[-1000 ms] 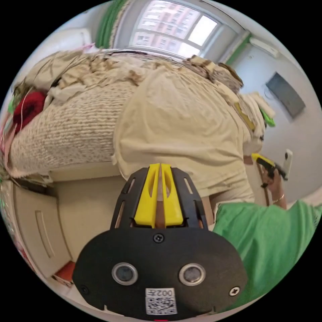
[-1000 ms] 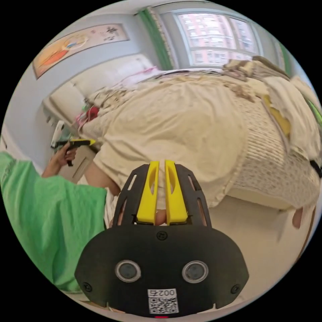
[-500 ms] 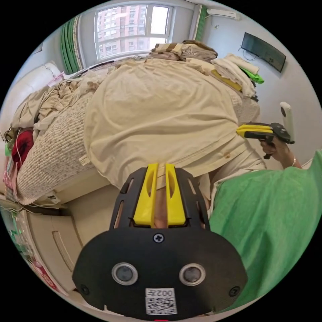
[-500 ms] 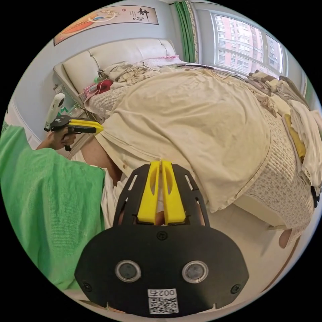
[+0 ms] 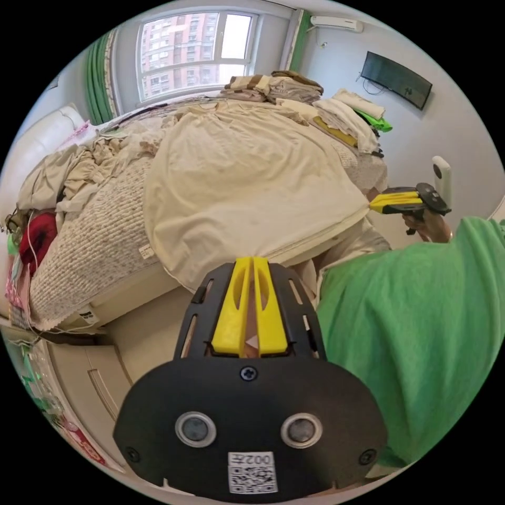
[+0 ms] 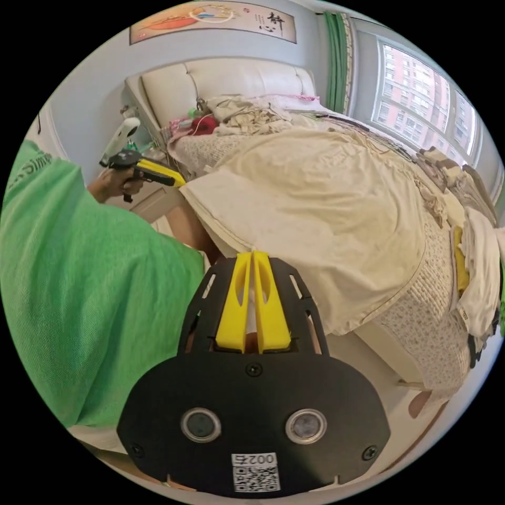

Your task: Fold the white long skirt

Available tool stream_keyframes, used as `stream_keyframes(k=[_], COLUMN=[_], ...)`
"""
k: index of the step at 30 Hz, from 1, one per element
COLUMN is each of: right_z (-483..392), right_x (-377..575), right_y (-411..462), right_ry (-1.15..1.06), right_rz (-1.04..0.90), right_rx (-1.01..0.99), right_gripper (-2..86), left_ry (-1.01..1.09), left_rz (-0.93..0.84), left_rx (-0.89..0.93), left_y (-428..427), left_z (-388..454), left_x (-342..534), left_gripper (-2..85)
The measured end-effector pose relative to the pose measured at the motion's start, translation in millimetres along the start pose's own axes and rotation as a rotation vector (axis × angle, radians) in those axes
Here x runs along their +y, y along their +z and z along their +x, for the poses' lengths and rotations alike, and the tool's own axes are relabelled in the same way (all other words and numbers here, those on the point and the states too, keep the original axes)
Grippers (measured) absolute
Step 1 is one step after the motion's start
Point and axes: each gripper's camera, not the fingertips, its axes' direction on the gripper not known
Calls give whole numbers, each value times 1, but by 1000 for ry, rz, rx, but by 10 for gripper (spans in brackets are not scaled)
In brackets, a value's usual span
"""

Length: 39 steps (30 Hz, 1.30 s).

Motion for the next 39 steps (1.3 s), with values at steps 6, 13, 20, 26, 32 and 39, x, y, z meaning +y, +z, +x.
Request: stream_keyframes(k=[6, 13, 20, 26, 32, 39], right_z=[-5, 31, 56, 87, 111, 119], right_x=[-5, -13, 2, -6, -32, -53], right_y=[11, -9, 37, 17, 15, 51], right_ry=[-19, 133, 276, 339, 348, 335], right_rz=[-62, 144, 16, 166, 234, 127], right_rx=[0, 11, 100, -50, -37, -35], right_gripper=[-7, 45, 66, 31, 14, 12], left_ry=[-20, -170, -239, -224, -277, -206], left_rz=[-143, 161, -83, 184, 393, 321], left_rx=[-124, 54, -76, -131, -314, -460], left_y=[26, -14, 59, 19, 7, 70], left_z=[1, -26, -17, -32, -78, -114], left_x=[3, -2, -27, -71, -161, -247], left_gripper=[-10, -11, -12, -10, -12, -14])
